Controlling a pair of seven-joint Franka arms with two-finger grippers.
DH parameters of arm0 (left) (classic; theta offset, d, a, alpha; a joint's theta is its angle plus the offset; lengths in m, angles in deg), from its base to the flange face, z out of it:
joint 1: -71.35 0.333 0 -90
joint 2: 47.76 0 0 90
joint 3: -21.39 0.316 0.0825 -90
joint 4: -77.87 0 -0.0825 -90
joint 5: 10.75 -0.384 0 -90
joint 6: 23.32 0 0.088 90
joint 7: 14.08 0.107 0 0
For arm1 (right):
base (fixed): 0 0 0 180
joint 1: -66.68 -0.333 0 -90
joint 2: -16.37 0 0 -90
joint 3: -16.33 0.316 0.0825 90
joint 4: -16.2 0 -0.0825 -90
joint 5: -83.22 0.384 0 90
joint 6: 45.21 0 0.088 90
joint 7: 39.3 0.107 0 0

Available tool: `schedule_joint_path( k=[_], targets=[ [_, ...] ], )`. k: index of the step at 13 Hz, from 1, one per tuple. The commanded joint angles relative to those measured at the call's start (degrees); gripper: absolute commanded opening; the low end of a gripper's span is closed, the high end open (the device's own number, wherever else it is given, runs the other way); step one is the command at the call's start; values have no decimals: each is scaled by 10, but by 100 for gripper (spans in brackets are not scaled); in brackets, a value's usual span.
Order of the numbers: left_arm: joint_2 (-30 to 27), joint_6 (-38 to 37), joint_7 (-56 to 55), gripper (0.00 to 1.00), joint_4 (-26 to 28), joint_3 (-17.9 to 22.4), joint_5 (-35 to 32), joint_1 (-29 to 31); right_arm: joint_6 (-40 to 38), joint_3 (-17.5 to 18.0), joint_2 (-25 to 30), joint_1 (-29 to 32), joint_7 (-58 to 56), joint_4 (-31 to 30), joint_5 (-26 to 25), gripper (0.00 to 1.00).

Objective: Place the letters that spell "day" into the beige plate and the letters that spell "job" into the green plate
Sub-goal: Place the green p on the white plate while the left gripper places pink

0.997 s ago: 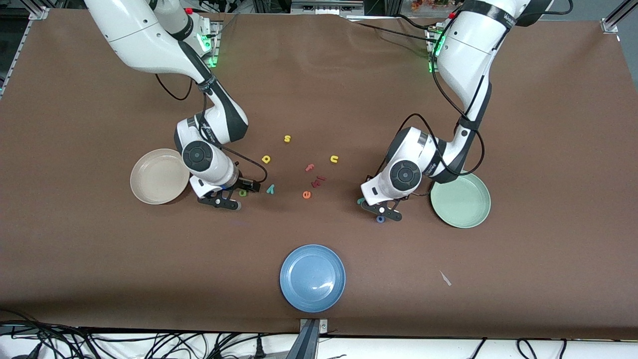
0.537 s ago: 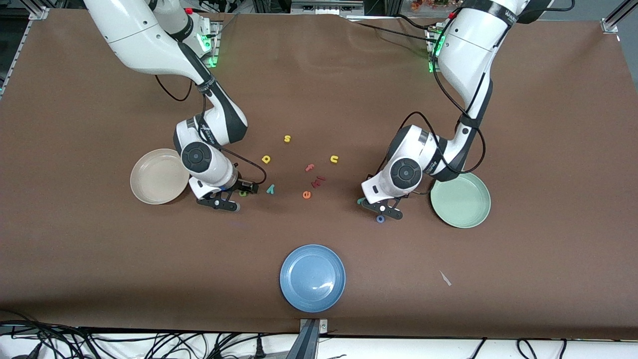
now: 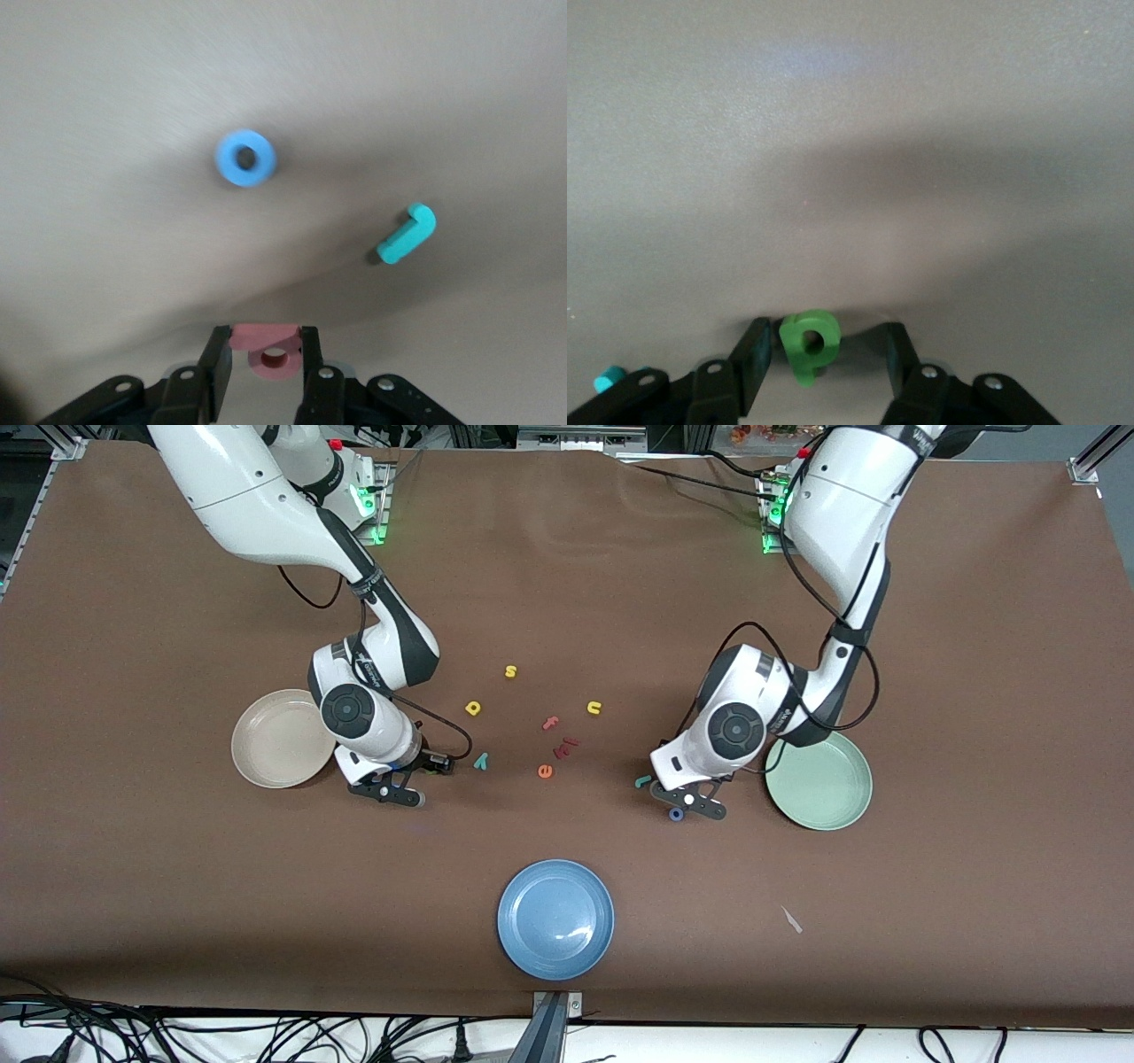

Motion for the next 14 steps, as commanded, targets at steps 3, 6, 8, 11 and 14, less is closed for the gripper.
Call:
schedule_joint_path(
  k=[3, 6, 8, 11, 14],
  targets=[
    [-48, -52, 59, 28, 13, 4, 3, 47, 5, 3, -13, -4, 11, 12, -6, 43],
    [-49, -57, 156, 28, 15, 5, 3, 109, 5, 3, -12, -4, 12, 12, -4, 38],
    [-45, -56, 215, 28, 16, 7, -1, 155, 5, 3, -16, -6, 11, 12, -4, 36],
    [-25, -39, 230, 30, 15, 6, -73, 183, 4, 3, -14, -5, 10, 15, -4, 23],
    [-15, -31, 228, 64, 17, 4, -79, 193, -14, 2, -9, -1, 7, 28, -4, 15]
  ],
)
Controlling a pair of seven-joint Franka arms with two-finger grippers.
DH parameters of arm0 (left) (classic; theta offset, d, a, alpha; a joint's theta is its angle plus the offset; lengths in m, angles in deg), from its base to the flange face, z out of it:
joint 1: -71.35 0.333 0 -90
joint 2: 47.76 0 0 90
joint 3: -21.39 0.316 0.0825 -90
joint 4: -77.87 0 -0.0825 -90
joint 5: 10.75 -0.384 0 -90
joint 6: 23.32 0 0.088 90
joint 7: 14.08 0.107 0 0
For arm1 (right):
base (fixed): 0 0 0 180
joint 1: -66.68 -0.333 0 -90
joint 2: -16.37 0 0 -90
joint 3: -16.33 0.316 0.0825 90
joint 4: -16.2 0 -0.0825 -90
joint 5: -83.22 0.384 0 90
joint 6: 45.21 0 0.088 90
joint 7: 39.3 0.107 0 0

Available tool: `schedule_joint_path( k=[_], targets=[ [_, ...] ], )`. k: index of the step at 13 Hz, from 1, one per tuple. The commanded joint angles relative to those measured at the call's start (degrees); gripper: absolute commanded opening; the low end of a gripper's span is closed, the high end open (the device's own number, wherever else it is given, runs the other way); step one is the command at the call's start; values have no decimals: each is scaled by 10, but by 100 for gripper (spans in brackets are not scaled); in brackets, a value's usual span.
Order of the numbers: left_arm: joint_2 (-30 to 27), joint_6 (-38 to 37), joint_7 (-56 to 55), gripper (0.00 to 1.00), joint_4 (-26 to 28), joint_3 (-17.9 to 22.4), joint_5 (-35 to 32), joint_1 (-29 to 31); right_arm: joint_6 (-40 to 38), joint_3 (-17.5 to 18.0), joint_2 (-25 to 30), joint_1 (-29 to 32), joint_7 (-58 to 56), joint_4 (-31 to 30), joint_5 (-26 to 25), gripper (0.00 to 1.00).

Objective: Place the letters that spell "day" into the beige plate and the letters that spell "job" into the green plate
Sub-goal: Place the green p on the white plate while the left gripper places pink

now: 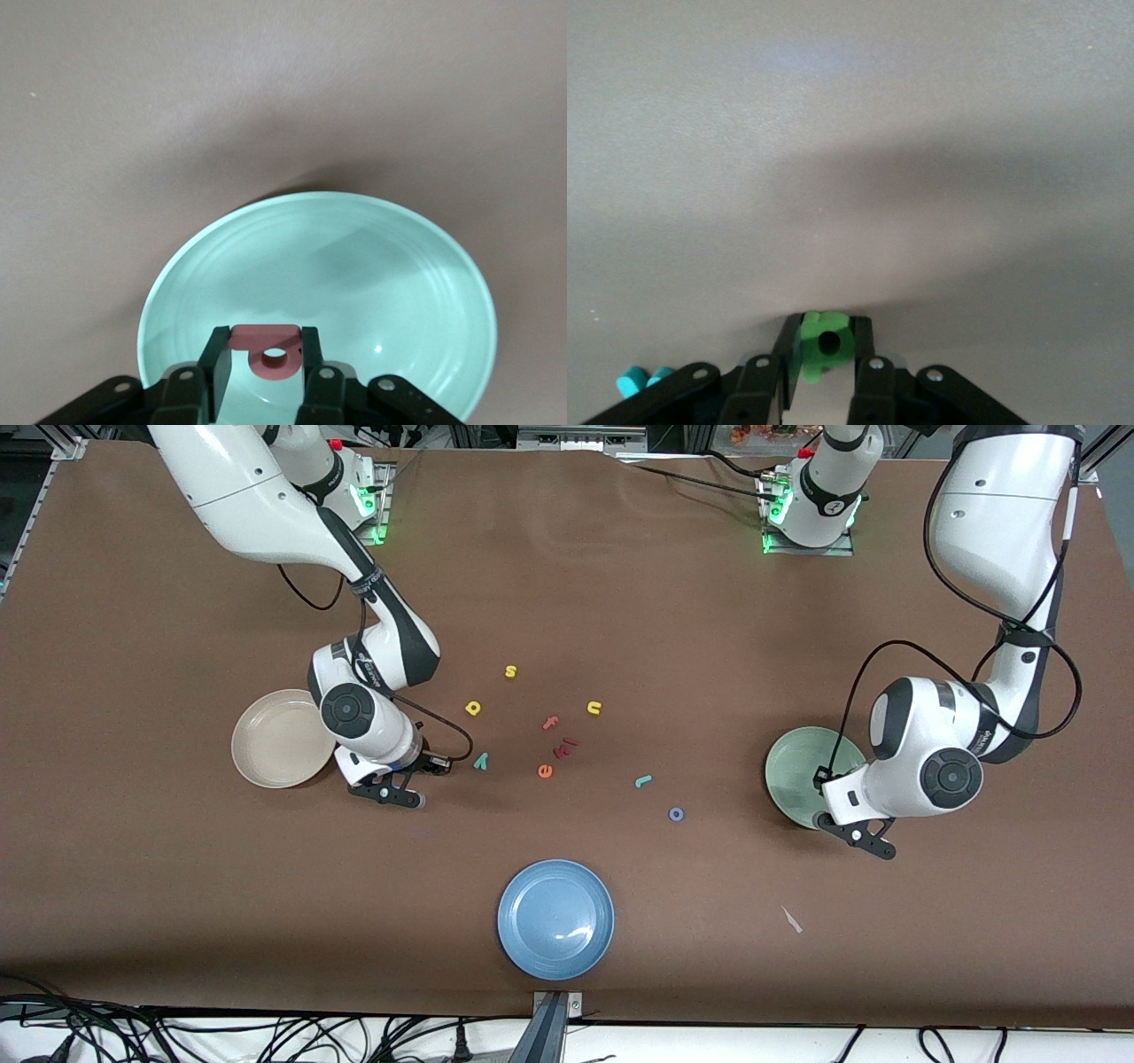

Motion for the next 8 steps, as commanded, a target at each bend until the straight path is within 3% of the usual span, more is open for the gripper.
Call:
schedule_joint_path(
  k=[1, 3, 5, 8],
  targets=[
    [4, 6, 2, 100, 3, -7, -13, 1, -26, 1, -6, 2, 3, 28, -4, 15],
    [-2, 0, -22, 100, 0, -12, -12, -6, -62, -4, 10, 4, -6, 36, -11, 15],
    [-11, 0, -75, 100, -3, -42, -12, -7, -99, -21, 39, 4, -53, 25, -12, 14],
    [-7, -6, -233, 100, -36, -81, -12, -34, -94, -61, 104, 4, -137, -52, -12, 14]
  ],
)
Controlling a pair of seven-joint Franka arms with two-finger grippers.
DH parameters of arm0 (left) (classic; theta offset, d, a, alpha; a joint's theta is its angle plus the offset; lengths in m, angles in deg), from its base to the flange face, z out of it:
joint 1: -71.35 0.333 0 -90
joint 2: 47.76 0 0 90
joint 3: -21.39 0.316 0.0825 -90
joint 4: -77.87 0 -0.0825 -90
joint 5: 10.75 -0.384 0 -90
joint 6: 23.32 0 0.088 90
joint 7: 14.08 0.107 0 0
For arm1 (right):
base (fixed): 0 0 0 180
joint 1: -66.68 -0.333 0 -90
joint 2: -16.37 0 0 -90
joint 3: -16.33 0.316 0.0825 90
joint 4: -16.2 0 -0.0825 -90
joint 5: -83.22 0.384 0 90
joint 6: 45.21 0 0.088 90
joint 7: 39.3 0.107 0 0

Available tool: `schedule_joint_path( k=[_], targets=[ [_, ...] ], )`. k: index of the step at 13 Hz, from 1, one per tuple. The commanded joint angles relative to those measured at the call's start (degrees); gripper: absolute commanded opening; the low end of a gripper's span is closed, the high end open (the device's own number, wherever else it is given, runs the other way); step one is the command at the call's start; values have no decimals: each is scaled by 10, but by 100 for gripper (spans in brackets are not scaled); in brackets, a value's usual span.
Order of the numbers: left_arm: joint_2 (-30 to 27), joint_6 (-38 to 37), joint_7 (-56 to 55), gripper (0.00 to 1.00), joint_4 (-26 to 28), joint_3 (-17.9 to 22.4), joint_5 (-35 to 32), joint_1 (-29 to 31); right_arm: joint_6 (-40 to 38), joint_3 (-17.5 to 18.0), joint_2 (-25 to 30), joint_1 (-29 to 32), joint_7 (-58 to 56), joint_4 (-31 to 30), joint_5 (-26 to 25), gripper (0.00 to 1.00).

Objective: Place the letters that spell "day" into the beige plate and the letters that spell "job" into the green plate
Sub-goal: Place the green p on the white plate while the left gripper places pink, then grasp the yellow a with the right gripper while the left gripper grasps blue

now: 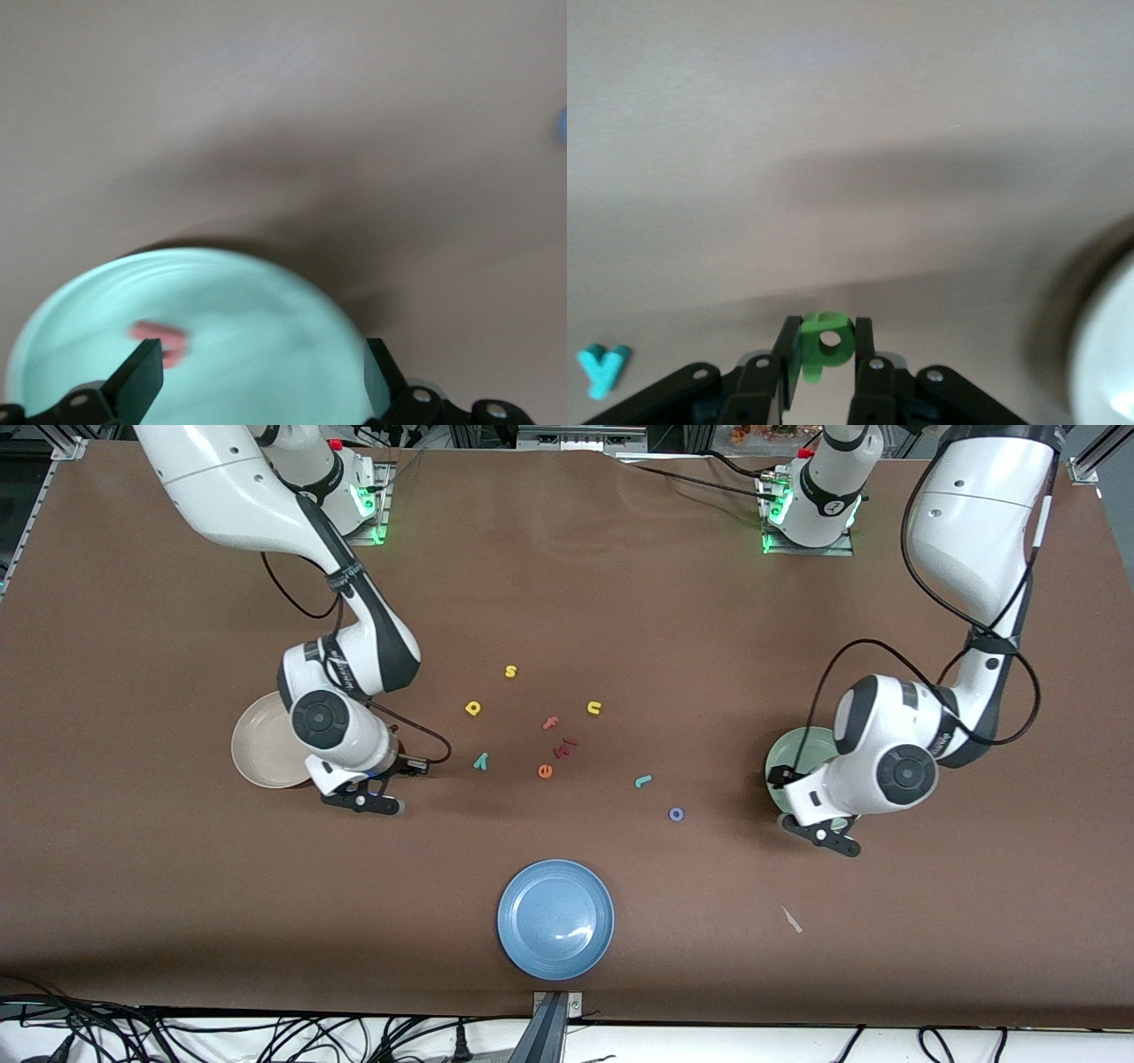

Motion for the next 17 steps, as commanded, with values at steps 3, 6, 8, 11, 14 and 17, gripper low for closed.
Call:
schedule_joint_path(
  k=[3, 6, 8, 11, 14, 17],
  targets=[
    [35, -11, -193, 100, -77, -8, -10, -67, 79, -53, 127, 2, -122, -182, -6, 14],
    [85, -11, -244, 100, -137, -6, -12, -106, 123, -103, 170, 3, -225, -253, -4, 14],
    [127, -12, -265, 100, -187, -2, -16, -122, 163, -139, 178, 3, -301, -288, -1, 15],
    [154, -10, -273, 100, -215, 8, -17, -139, 206, -158, 164, 5, -362, -301, 4, 55],
    [172, -4, -272, 97, -223, 9, -17, -142, 193, -149, 167, -1, -348, -294, 107, 100],
    [180, 9, -272, 92, -221, 9, -17, -147, 177, -86, 167, -2, -208, -279, 116, 100]
  ],
)
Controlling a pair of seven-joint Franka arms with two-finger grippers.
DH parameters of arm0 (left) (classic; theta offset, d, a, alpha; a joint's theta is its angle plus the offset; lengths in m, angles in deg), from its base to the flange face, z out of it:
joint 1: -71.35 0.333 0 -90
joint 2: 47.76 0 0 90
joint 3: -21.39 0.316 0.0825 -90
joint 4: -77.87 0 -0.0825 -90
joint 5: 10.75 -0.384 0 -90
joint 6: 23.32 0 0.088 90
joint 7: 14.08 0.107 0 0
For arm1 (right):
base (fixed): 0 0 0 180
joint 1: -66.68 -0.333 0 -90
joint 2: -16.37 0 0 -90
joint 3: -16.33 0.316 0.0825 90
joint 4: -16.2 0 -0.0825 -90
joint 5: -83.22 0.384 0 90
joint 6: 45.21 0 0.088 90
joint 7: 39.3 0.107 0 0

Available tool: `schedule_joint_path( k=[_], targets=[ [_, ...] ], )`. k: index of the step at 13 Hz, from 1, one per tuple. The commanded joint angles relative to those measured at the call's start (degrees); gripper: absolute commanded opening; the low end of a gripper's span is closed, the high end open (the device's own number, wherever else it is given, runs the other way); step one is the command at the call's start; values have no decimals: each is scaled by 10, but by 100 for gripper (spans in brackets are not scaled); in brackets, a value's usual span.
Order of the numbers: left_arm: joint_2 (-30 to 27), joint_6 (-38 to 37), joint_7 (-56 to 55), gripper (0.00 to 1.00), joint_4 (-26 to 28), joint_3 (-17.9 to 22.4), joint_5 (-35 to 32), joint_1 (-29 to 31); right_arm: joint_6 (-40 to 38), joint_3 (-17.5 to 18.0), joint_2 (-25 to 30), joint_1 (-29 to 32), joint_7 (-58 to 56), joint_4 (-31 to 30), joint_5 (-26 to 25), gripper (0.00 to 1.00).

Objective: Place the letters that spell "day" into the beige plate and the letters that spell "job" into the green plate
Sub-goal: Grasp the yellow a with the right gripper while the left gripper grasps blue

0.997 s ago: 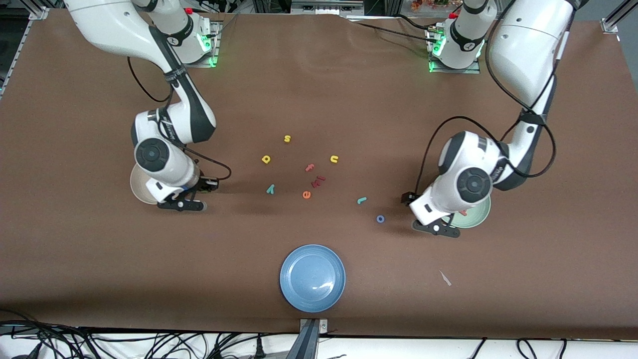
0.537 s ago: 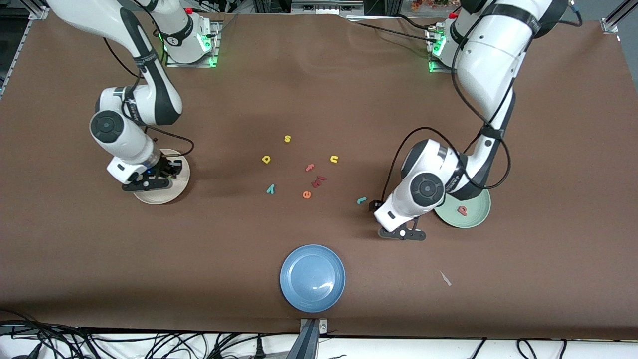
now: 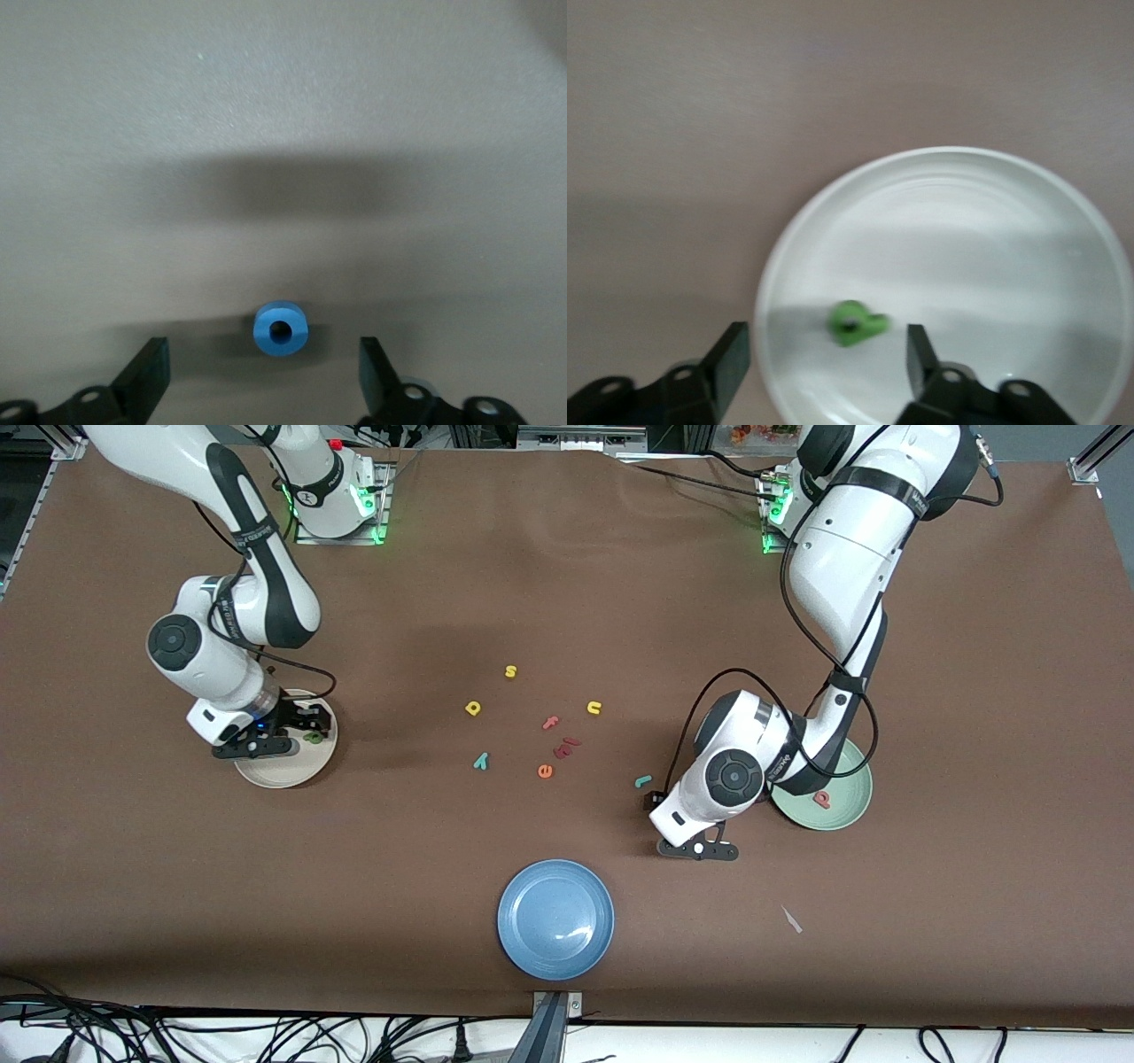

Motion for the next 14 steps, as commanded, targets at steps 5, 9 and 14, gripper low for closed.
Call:
schedule_joint_path(
  k=[5, 9, 14],
  targets=[
    [19, 29, -7, 35, -18, 6, -38, -10, -9, 96, -13, -51, 320, 40, 12, 100],
    [10, 21, -4, 22, -15, 6, -43, 3, 7, 96, -55, -116, 453, 64, 12, 100],
    [-25, -44, 73, 12, -16, 4, -43, 27, 10, 96, -94, -155, 483, 78, 13, 99]
  ],
)
